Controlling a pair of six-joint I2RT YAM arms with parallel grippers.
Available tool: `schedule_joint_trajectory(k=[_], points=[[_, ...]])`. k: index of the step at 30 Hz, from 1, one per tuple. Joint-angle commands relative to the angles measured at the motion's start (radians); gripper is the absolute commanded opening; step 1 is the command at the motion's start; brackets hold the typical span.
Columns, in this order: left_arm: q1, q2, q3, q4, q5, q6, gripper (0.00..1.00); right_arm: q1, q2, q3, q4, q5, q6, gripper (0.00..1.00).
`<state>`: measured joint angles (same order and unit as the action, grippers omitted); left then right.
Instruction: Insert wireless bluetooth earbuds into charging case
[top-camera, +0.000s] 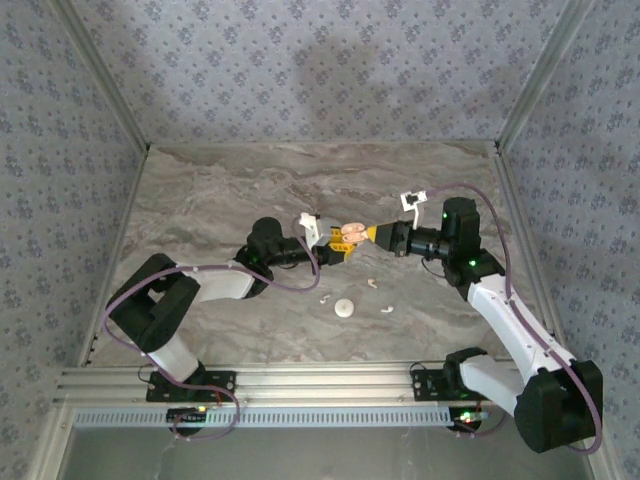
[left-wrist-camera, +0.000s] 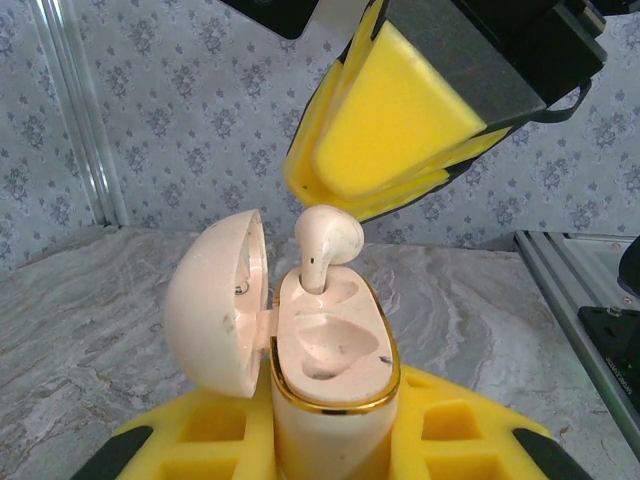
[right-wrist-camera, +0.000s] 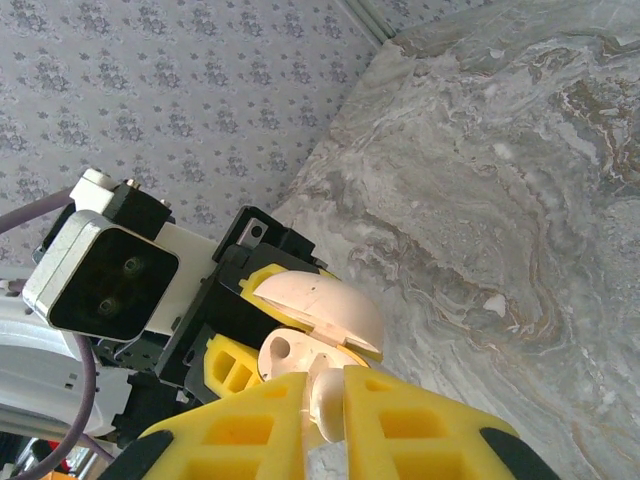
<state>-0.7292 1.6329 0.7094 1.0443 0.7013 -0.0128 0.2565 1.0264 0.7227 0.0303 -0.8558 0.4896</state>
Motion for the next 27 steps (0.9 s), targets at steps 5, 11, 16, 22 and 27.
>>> schedule_joint_trajectory(k=[5,11,16,22,27], points=[[-0.001,-0.005,0.013,0.057,-0.034,-0.015,0.17,0.038,-0.022,0.003,-0.051,-0.063,-0.005,0.22],[-0.001,-0.009,0.013,0.056,-0.034,-0.015,0.17,0.02,-0.054,0.0,-0.103,-0.03,-0.026,0.35],[-0.002,-0.011,0.012,0.052,-0.033,-0.013,0.17,-0.007,-0.089,-0.012,-0.114,-0.025,-0.018,0.47],[-0.001,-0.01,0.015,0.051,-0.031,-0.015,0.18,-0.003,-0.086,-0.017,-0.102,-0.058,-0.005,0.49],[-0.002,-0.011,0.016,0.051,-0.031,-0.014,0.17,0.003,-0.074,-0.012,-0.093,-0.057,-0.008,0.42]])
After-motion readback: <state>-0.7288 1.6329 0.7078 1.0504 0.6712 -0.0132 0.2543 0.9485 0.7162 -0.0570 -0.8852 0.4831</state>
